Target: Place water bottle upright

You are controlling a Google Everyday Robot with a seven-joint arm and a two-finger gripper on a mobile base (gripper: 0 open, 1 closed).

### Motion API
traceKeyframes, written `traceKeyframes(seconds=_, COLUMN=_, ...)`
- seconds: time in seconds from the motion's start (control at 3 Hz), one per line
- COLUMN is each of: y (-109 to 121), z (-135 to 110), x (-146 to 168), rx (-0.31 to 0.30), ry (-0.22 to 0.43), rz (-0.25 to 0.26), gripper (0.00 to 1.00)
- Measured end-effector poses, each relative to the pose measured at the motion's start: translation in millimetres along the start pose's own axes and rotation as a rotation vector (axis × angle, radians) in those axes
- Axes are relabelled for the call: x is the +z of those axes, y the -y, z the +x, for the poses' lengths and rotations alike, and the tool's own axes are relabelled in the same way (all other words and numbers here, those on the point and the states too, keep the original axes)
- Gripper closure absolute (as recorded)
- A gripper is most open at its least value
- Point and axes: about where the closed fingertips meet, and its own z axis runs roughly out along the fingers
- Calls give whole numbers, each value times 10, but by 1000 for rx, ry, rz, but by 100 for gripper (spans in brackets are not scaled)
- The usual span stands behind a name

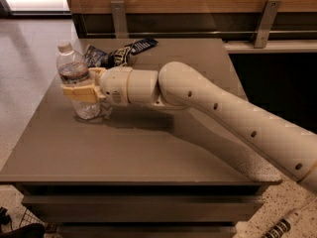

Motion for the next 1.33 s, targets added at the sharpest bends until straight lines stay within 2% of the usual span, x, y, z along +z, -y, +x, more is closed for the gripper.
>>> traceKeyframes(seconds=0.33, y=-3, z=-43, x=0, rx=2, ry=2, rz=0, gripper=97)
traceKeyframes(seconds=0.67, y=-9, z=-53, x=6, rx=1, ry=2, rz=-1, gripper=67)
traceKeyframes(seconds=1.33, y=-30, z=-59, x=26, rx=0, ry=2, rz=-6, gripper=20)
